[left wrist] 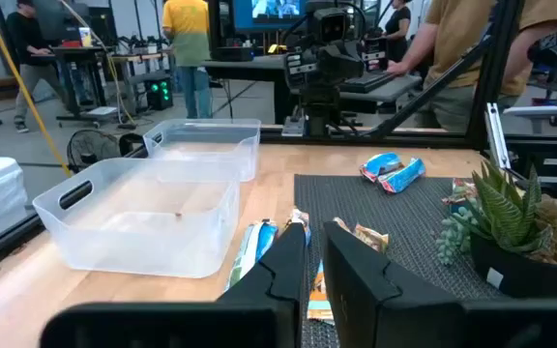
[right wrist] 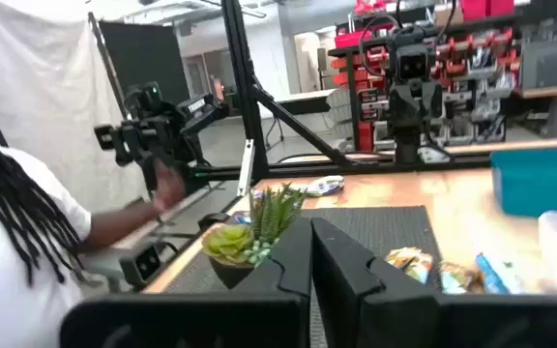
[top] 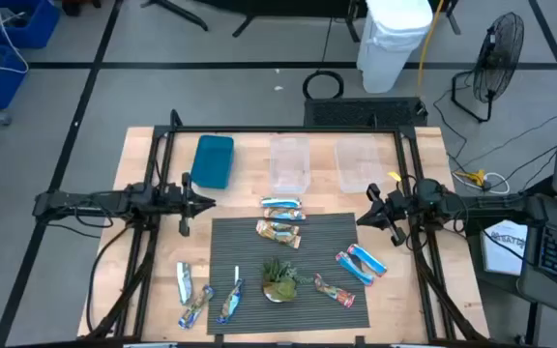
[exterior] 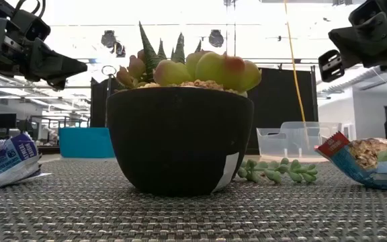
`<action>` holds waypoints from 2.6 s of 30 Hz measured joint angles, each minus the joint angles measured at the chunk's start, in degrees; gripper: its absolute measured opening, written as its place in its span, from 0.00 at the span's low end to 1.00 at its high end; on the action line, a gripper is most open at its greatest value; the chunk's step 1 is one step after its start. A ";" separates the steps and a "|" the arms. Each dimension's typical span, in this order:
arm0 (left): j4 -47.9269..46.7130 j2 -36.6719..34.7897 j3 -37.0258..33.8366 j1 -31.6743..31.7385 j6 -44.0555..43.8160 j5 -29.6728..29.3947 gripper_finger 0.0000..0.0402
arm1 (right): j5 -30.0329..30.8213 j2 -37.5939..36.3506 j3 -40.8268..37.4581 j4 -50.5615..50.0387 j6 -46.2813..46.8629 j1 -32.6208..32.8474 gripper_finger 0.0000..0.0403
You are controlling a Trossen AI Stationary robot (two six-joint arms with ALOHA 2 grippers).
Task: Pick and place Granola Bars by type
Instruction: Put the blue granola bar into the right transparent bin
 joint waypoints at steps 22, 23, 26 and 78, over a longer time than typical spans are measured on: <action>0.09 -0.01 0.00 -0.02 0.02 -0.01 0.12 | 21.47 18.69 24.33 -41.76 24.92 16.45 0.00; 0.09 -0.02 0.00 -0.02 0.02 -0.02 0.12 | 21.50 21.11 26.69 -41.11 25.70 18.36 0.00; 0.11 -0.02 0.00 -0.02 0.02 0.00 0.12 | 21.57 28.47 32.21 -42.50 29.06 22.60 0.00; 0.44 -0.02 0.00 0.00 0.02 0.00 0.12 | 18.02 51.93 29.94 -47.75 50.17 25.35 0.35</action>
